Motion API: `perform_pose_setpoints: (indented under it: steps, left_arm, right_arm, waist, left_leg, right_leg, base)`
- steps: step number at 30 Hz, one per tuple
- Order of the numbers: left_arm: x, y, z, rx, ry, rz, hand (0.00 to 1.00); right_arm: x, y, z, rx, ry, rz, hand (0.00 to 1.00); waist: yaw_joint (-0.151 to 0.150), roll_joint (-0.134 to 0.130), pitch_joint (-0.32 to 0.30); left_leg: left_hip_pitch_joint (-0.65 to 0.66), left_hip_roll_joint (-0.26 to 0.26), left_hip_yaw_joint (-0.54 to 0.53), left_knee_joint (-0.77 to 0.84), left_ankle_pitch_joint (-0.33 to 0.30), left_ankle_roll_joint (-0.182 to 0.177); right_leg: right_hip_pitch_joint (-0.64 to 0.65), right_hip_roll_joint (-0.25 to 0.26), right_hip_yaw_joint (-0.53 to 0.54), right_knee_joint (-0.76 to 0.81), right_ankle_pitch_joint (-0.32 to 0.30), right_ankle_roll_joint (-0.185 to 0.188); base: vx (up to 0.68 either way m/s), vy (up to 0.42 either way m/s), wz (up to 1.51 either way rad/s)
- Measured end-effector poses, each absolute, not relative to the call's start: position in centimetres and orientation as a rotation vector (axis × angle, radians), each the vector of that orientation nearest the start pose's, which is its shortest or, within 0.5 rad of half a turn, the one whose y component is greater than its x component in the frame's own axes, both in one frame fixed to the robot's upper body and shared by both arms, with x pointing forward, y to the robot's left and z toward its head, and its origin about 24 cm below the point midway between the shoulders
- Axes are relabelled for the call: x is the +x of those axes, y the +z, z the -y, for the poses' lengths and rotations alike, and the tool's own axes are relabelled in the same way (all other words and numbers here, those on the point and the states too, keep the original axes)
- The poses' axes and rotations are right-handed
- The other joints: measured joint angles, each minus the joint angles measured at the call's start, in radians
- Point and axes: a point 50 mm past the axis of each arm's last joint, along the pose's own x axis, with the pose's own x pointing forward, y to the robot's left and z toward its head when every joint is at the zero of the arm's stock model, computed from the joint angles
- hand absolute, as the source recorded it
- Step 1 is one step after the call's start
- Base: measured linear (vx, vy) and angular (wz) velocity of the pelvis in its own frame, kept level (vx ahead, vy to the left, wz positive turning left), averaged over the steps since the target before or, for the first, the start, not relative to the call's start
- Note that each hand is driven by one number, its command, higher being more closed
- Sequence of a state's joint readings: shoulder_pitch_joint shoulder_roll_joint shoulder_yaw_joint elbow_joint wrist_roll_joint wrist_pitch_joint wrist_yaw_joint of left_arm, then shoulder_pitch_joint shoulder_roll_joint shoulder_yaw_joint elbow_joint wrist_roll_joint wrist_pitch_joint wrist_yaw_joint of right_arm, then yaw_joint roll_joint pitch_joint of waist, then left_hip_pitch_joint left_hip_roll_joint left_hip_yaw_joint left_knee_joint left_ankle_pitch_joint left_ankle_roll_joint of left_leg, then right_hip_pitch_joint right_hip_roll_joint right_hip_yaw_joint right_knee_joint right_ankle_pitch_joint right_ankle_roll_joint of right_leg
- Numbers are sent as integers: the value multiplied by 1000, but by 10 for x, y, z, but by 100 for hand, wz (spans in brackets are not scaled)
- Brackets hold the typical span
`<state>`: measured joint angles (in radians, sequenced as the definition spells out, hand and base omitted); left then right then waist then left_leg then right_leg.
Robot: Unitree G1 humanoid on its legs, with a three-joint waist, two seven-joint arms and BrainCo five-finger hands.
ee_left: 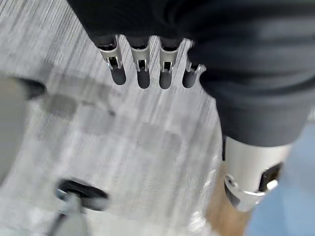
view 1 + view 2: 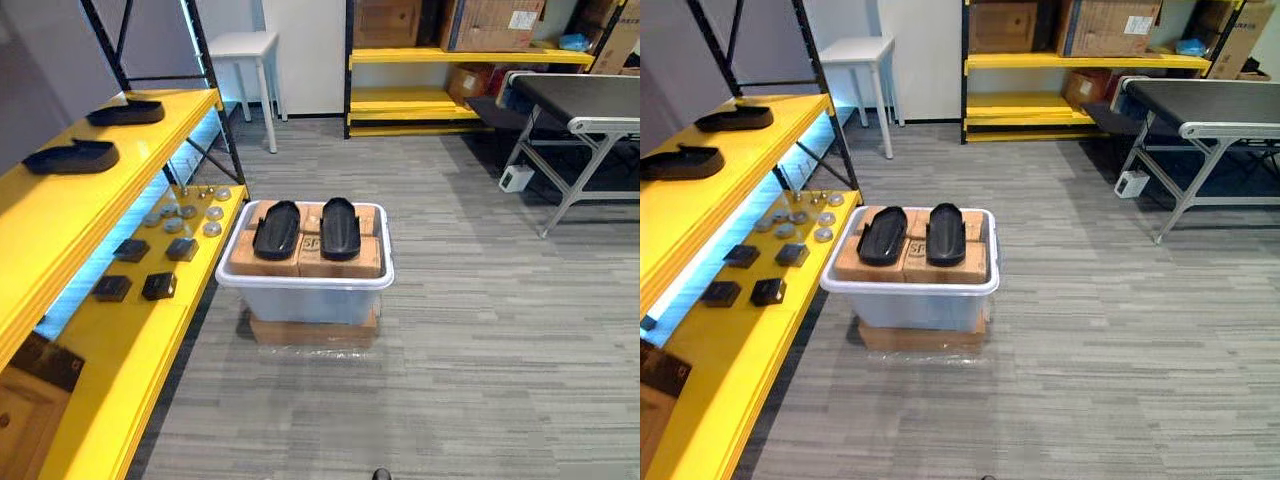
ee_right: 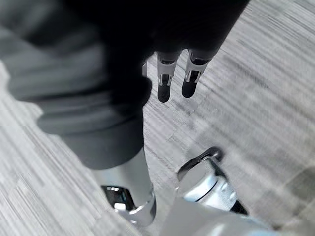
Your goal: Walk over and take plastic housings, then place them on the shelf
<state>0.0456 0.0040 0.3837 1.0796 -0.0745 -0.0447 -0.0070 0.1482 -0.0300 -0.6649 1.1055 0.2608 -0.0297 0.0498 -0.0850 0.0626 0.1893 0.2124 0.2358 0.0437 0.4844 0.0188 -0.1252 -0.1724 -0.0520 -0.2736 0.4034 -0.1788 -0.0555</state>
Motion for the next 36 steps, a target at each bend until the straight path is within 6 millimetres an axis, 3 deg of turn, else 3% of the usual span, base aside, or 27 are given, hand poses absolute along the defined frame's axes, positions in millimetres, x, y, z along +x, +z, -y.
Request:
perform_pose_setpoints:
  steps: [1,2,4,5,6,8,9,10,11,13,14,15,16,17,18,20,22,23,24,27,29,30,32,33,36]
  left_arm:
    - [94,-162,-197,-283,425,-1048,0]
    - [86,-163,-199,-326,476,-1045,0]
    - [84,-161,-208,-337,516,-1025,0]
    - [84,-160,-212,-327,516,-1018,0]
    - [83,-160,-215,-321,515,-1019,0]
    - [73,-162,-217,-312,523,-1046,0]
    - [65,-163,-216,-293,508,-1073,0]
    - [56,-165,-212,-282,492,-1101,0]
    - [44,-167,-214,-259,484,-1146,0]
    - [46,-166,-223,-206,453,-1162,0]
    - [49,-166,-224,-196,444,-1159,0]
    - [52,-166,-223,-173,426,-1158,0]
    - [54,-165,-224,-143,410,-1161,0]
    - [56,-165,-225,-125,394,-1160,0]
    - [65,-163,-226,-78,341,-1149,0]
    - [72,-161,-226,-51,309,-1129,0]
    - [84,-157,-225,-48,302,-1080,0]
    - [92,-154,-225,-39,294,-1046,0]
    - [97,-153,-223,-40,288,-1024,0]
    - [94,-156,-211,-61,282,-1035,0]
    - [96,-156,-209,-65,281,-1026,0]
    - [99,-155,-208,-62,274,-1009,0]
    - [100,-155,-203,-61,257,-1002,0]
    - [104,-154,-203,-58,259,-991,0]
    - [120,-150,-199,-18,215,-959,0]
  right_arm:
    - [30,-167,230,555,-796,-1056,0]
    - [30,-168,227,561,-789,-1060,0]
    - [32,-167,225,556,-776,-1060,0]
    - [33,-167,225,556,-774,-1059,0]
    - [39,-166,228,541,-756,-1049,0]
    - [53,-164,232,536,-743,-1017,0]
    - [62,-161,236,527,-734,-989,0]
    - [67,-159,240,509,-724,-977,0]
    - [69,-161,233,490,-684,-1002,0]
    - [73,-162,224,477,-639,-1014,0]
    - [76,-162,224,469,-628,-1010,0]
    - [86,-159,225,448,-610,-988,0]
    - [98,-154,223,410,-564,-951,0]
    - [106,-151,222,388,-540,-923,0]
    - [117,-143,223,329,-499,-873,0]
    - [136,-126,226,241,-452,-762,0]
    - [154,-103,228,166,-412,-626,0]
    - [162,-89,230,120,-402,-551,0]
    - [165,-76,234,65,-401,-486,0]
    - [175,-50,237,-47,-375,-376,0]
    - [181,-33,231,-90,-341,-298,0]
    - [183,-25,228,-94,-342,-254,0]
    - [186,-19,229,-123,-354,-220,0]
    - [196,-14,225,-113,-346,-191,0]
    - [224,5,209,-127,-329,-93,0]
  waist:
    - [4,1,0]
    - [16,2,2]
    - [31,-8,12]
    - [44,-12,14]
    - [56,-16,16]
    - [65,-24,21]
    - [72,-27,20]
    - [76,-17,14]
    - [91,-47,0]
    - [85,-84,-18]
    - [90,-87,-17]
    - [100,-85,-16]
    - [99,-85,-14]
    - [96,-79,-9]
    - [85,-75,-1]
    - [72,-73,0]
    - [54,-73,0]
    - [44,-79,-4]
    - [37,-79,-5]
    - [51,-30,-26]
    - [46,-34,-21]
    - [49,-51,-11]
    - [49,-33,-10]
    - [64,-31,-2]
    - [65,-40,42]
  left_leg:
    - [-52,15,-16,117,37,-6]
    - [-186,57,-19,417,26,-24]
    - [-284,92,29,591,-22,-23]
    - [-326,97,69,616,-68,4]
    - [-390,90,143,564,-158,29]
    - [-427,37,192,366,-218,12]
    - [-439,-25,197,110,-213,7]
    - [-440,-59,183,-82,-178,32]
    - [-434,-98,173,-108,-96,91]
    - [-455,-135,169,-104,-146,115]
    - [-454,-141,170,-103,-155,116]
    - [-432,-147,175,-118,-172,119]
    - [-380,-150,172,-169,-174,122]
    - [-350,-150,170,-196,-173,124]
    - [-283,-151,160,-241,-170,128]
    - [-209,-148,159,-284,-154,125]
    - [-179,-141,142,-292,-153,122]
    - [-176,-144,119,-298,-155,109]
    - [-159,-145,96,-309,-173,78]
    - [-147,-94,122,-340,-164,60]
    - [-164,-94,121,-291,-155,44]
    - [-173,-111,117,-307,-192,6]
    - [-173,-129,113,-450,-141,34]
    - [-175,-133,120,-453,-76,56]
    - [-234,-169,109,-434,-71,65]
  right_leg:
    - [29,9,-6,-20,-8,-6]
    - [118,43,-11,-85,-19,-16]
    - [229,63,-12,-167,-19,-16]
    - [284,61,-8,-206,-19,-16]
    - [358,47,4,-264,-18,-1]
    - [406,10,27,-295,-17,15]
    - [422,-20,45,-320,-28,44]
    - [436,-22,57,-332,-41,72]
    - [448,-53,87,-343,-51,93]
    - [433,-90,100,-323,-33,115]
    - [417,-97,105,-292,-32,117]
    - [356,-108,120,-160,-30,122]
    - [257,-123,139,62,-1,177]
    - [212,-126,159,171,-12,211]
    - [158,-120,181,281,-53,218]
    - [96,-114,171,272,-85,195]
    - [46,-93,177,124,-85,183]
    - [34,-80,182,-62,-31,156]
    - [43,-74,175,-144,117,127]
    - [70,-20,181,-219,129,110]
    - [90,-22,184,-248,134,102]
    - [121,-41,185,-270,134,102]
    - [143,-42,179,-287,134,103]
    - [147,-44,182,-297,133,112]
    - [120,-78,173,-325,150,139]
  base:
    - [580,-265,20]
    - [468,-179,4]
    - [444,-124,2]
    - [471,-66,-8]
    - [388,-13,-18]
    - [376,80,-42]
    - [355,161,-60]
    - [456,230,-65]
    - [369,172,-37]
    - [551,200,14]
    - [558,222,15]
    - [431,213,-7]
    - [431,190,-3]
    - [426,125,19]
    - [337,47,28]
    - [382,10,32]
    - [367,-82,46]
    - [370,-164,71]
    - [459,-200,55]
    - [367,-168,-14]
    - [246,-112,-11]
    - [151,-30,7]
    - [63,52,-6]
    - [78,101,-18]
    - [51,114,16]
